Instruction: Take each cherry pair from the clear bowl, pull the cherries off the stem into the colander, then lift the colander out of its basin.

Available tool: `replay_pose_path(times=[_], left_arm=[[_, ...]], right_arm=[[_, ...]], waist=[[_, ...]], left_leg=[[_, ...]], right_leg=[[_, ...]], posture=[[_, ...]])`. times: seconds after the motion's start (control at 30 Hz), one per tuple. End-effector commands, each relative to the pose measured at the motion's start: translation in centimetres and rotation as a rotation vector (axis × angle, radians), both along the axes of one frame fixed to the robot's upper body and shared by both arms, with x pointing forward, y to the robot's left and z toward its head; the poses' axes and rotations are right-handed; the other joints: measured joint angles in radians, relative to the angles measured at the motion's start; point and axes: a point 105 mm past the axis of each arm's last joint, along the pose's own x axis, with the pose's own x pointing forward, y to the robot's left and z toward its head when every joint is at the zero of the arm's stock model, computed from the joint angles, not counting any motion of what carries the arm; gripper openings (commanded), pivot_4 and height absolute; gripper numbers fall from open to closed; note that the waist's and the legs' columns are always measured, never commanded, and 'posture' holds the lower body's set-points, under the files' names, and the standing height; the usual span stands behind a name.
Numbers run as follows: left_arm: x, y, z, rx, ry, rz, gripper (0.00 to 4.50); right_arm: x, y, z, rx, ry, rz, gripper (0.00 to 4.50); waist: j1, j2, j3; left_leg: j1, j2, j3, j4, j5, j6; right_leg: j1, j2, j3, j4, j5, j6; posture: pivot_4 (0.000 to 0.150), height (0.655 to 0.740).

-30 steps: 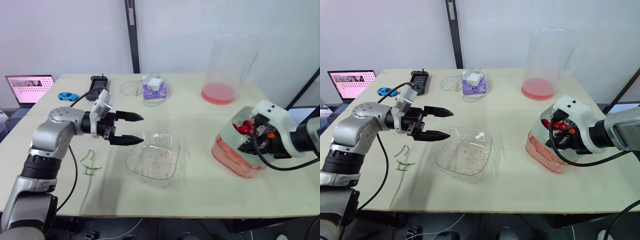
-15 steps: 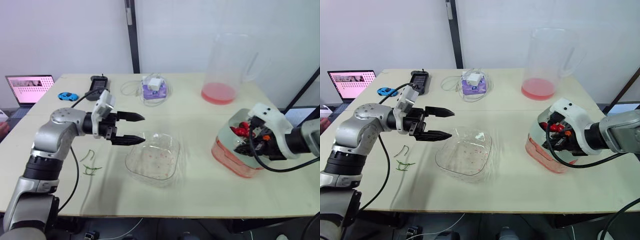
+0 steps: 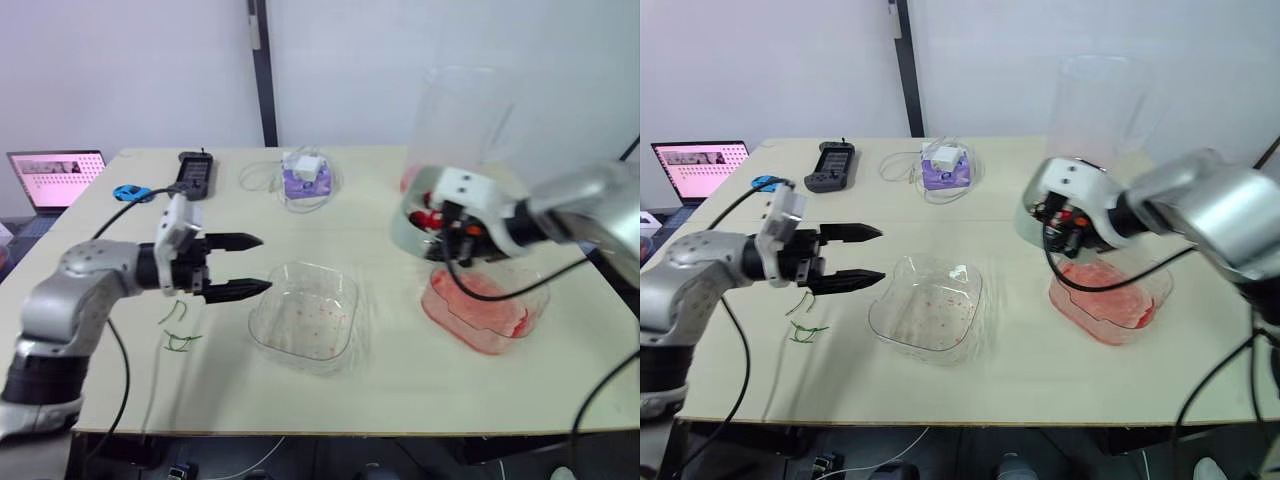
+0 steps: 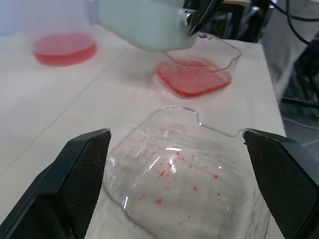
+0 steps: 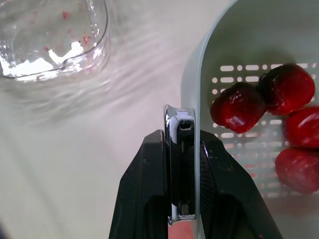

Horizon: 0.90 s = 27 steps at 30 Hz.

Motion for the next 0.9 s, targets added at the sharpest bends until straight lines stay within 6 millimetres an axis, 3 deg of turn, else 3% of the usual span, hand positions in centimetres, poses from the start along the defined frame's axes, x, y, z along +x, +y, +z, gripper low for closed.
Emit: replay_pose_path(times=[0.03,0.17,0.3,0.53,0.7,0.83,0.9], left_arm=[[-1.5,1.0,1.3,-0.023,-0.060,0.073,4.50],[-2.9,2.4,0.7,-0.028,-0.036,0.180,4.50],[-4.1,3.3,0.3,-0.025,-0.019,0.265,4.50],[-5.1,4.1,-0.1,-0.024,-0.001,0.341,4.50],[-4.4,4.8,-1.9,0.078,0.008,0.442,4.50],[-3.8,5.4,-1.5,0.012,0.004,0.480,4.50],[-3.6,6.1,-1.8,0.018,0.017,0.505,4.50]], right_arm=[[2.6,0.6,-0.1,-0.089,-0.029,0.052,0.23],[3.6,2.5,-2.5,-0.133,0.060,0.157,0.23],[3.9,3.0,-4.7,-0.182,0.129,0.225,0.23],[4.1,4.0,-5.9,-0.194,0.178,0.299,0.23],[4.6,4.0,-5.9,-0.189,0.183,0.301,2.66],[4.9,3.6,-3.5,-0.156,0.115,0.276,4.46],[4.7,3.5,-1.9,-0.096,0.084,0.263,4.46]], waist=[[0.001,0.000,0.000],[0.002,-0.001,0.000],[0.003,-0.001,0.000],[0.001,0.000,0.000],[0.001,0.000,0.000],[0.003,0.000,0.000],[0.002,0.000,0.000]], left_leg=[[0.000,0.000,0.000,0.000,0.000,0.000],[-0.001,0.000,-0.001,0.000,0.000,0.000],[-0.001,0.000,-0.001,0.000,0.000,-0.001],[0.000,0.000,-0.001,0.000,0.001,-0.002],[0.000,0.000,-0.001,0.000,0.001,-0.002],[0.000,0.000,-0.001,0.000,0.001,-0.002],[0.000,-0.001,-0.001,0.000,0.001,-0.002]], right_leg=[[0.000,0.000,0.000,0.000,0.000,0.000],[0.000,-0.001,-0.001,0.001,0.000,0.000],[-0.001,-0.001,-0.001,0.002,0.000,0.000],[-0.001,0.000,-0.001,0.003,0.000,0.000],[-0.001,0.000,-0.001,0.003,0.000,0.000],[-0.001,-0.001,-0.001,0.003,0.000,0.000],[-0.001,-0.001,-0.001,0.003,0.000,0.000]], posture=[[0.150,0.7332],[0.150,0.7332],[0.150,0.7332],[0.150,0.7332],[0.150,0.7332],[0.150,0.7332],[0.150,0.7332]])
